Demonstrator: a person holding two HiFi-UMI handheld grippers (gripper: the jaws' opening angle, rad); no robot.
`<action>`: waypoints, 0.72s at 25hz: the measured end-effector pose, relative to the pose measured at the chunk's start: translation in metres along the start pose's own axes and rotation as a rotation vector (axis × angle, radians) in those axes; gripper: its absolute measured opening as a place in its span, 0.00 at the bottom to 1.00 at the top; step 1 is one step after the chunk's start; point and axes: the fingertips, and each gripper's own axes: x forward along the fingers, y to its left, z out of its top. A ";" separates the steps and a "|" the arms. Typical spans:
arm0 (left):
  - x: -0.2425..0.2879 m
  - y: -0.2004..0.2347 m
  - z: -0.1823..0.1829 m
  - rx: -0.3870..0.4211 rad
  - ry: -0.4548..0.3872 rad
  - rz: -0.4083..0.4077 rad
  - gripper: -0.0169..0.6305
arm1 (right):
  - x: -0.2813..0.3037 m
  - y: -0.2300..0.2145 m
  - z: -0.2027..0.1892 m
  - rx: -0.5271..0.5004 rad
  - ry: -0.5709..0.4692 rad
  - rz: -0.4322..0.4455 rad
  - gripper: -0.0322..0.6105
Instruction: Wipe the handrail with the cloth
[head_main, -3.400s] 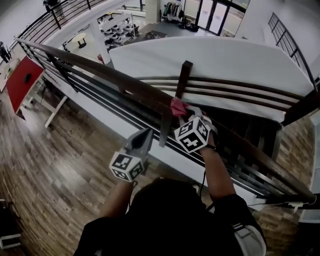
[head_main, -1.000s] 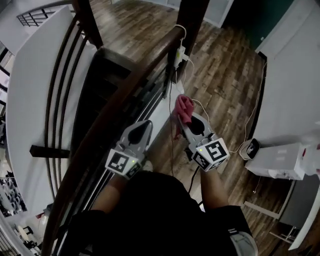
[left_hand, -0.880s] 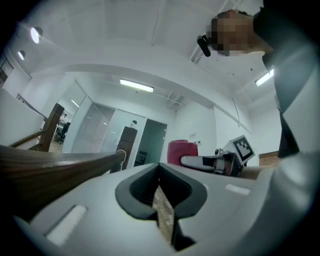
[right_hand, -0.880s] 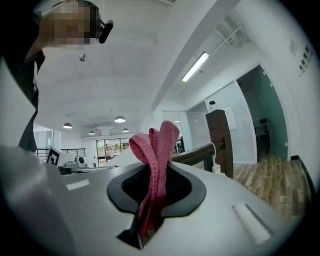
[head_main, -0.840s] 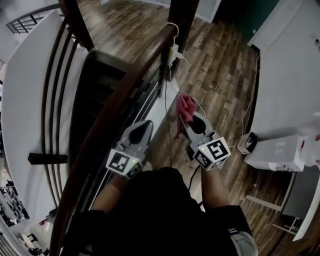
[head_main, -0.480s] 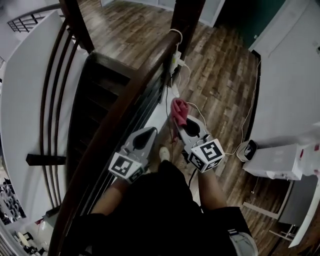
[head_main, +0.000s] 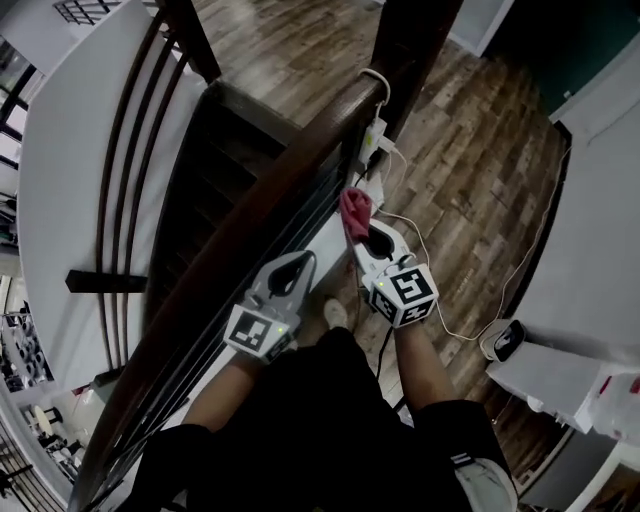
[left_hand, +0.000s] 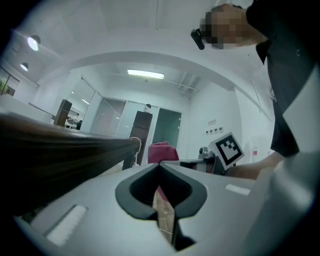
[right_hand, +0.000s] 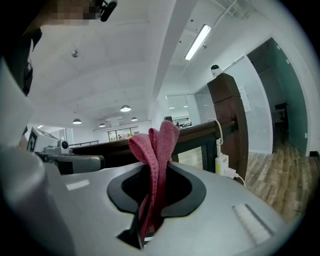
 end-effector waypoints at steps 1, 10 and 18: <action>0.009 0.001 -0.003 0.004 0.016 0.012 0.03 | 0.005 -0.009 -0.001 -0.005 0.010 0.011 0.13; 0.074 0.025 -0.032 0.011 0.099 0.092 0.03 | 0.072 -0.083 -0.030 -0.060 0.153 0.048 0.13; 0.081 0.037 -0.061 -0.021 0.179 0.156 0.03 | 0.141 -0.118 -0.068 -0.338 0.386 -0.022 0.13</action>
